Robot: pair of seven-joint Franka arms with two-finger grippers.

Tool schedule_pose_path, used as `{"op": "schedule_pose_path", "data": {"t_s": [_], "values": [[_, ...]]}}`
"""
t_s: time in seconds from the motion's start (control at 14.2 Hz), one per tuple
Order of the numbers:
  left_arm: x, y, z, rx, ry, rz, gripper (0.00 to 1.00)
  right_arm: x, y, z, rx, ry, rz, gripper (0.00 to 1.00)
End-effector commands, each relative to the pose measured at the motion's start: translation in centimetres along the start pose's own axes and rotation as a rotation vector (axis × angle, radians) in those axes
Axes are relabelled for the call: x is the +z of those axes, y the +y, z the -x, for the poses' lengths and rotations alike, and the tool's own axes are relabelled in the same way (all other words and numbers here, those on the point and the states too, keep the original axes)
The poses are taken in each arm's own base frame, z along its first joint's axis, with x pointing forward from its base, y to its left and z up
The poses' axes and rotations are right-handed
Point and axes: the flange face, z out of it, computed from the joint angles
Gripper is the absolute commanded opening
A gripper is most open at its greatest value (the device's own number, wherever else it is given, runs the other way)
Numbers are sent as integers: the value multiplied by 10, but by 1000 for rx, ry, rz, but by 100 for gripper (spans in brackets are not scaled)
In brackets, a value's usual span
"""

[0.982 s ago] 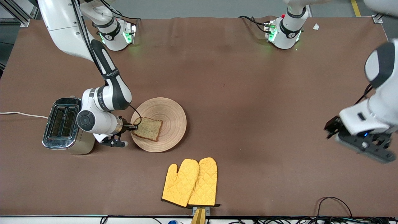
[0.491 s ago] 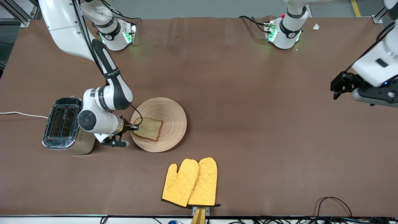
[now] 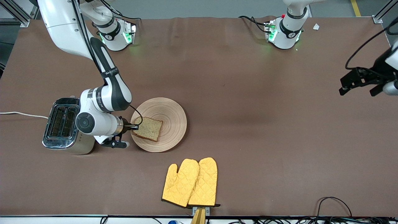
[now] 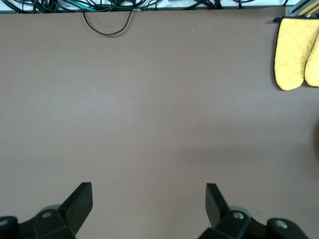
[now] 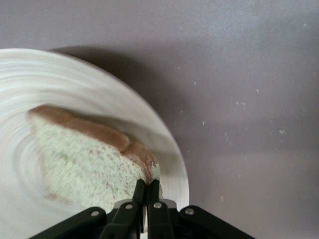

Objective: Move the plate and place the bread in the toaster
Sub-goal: 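Lift the bread and insert it into a toaster slot with the right gripper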

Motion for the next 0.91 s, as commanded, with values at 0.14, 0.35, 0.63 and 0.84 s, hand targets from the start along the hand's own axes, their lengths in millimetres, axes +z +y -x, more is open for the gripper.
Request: {"op": "schedule_pose_path", "data": {"t_s": [0.14,0.35,0.63,0.84], "values": [[-10,3,18,-7,30,-6,100,-104,3,5,-29,5,276,0],[-19,20,21,24,31,-14,100,-158,33,19,2,44,556,0],[-19,15,21,19,25,-11,100,-178,79,31,99,-23,856,0],[-18,11,20,15,24,-14,100,-178,101,29,143,-54,949,0]]}}
